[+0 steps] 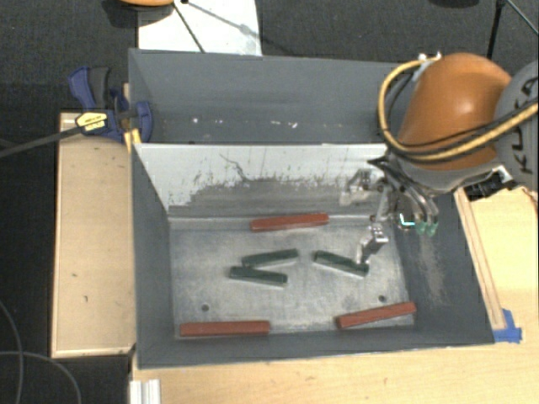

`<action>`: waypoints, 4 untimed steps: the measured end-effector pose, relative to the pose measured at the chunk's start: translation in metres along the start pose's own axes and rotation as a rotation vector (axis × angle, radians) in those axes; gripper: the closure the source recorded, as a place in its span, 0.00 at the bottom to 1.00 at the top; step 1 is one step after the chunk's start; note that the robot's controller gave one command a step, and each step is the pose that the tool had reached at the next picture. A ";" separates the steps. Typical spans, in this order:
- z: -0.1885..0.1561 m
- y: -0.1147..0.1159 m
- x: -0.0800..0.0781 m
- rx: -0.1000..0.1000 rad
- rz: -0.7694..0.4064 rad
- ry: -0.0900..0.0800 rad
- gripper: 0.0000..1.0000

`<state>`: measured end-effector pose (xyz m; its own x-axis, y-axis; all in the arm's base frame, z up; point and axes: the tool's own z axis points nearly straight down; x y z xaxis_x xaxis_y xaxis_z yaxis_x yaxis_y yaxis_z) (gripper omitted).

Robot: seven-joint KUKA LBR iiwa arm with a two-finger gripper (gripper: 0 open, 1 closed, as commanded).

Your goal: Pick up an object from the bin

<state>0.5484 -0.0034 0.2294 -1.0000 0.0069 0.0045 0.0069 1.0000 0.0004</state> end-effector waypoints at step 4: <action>0.070 -0.029 -0.010 -0.001 0.145 -0.010 0.00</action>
Offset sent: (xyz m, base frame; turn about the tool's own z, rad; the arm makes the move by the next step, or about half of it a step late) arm 0.0073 -0.0302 -0.1594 0.1873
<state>0.5580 -0.0325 0.1590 -0.9885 0.1510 -0.0058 0.1510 0.9885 0.0014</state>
